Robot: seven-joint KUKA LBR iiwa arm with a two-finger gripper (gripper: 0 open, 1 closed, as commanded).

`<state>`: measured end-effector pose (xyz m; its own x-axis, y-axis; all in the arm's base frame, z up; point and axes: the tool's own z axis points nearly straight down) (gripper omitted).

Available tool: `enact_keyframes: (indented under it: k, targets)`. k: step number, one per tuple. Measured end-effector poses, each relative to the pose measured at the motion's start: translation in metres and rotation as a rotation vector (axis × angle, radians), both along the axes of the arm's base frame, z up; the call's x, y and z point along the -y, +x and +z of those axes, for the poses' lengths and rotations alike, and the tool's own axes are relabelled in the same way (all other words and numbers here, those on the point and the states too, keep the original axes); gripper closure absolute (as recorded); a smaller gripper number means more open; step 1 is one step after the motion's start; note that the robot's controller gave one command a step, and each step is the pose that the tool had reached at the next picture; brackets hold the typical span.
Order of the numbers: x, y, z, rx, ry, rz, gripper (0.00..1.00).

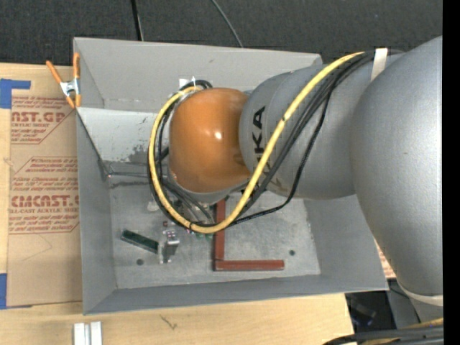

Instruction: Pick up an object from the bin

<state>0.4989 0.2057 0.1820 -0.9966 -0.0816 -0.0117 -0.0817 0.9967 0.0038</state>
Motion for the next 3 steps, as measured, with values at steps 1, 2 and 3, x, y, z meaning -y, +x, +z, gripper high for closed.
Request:
enact_keyframes:
  k: [1,2,3]
  targets:
    - [0.009,0.012,-0.102,0.019,0.006,0.058,1.00]
    - [0.009,0.012,-0.102,0.019,0.006,0.059,1.00]
    - [0.012,0.006,-0.068,-0.017,-0.007,0.081,1.00]
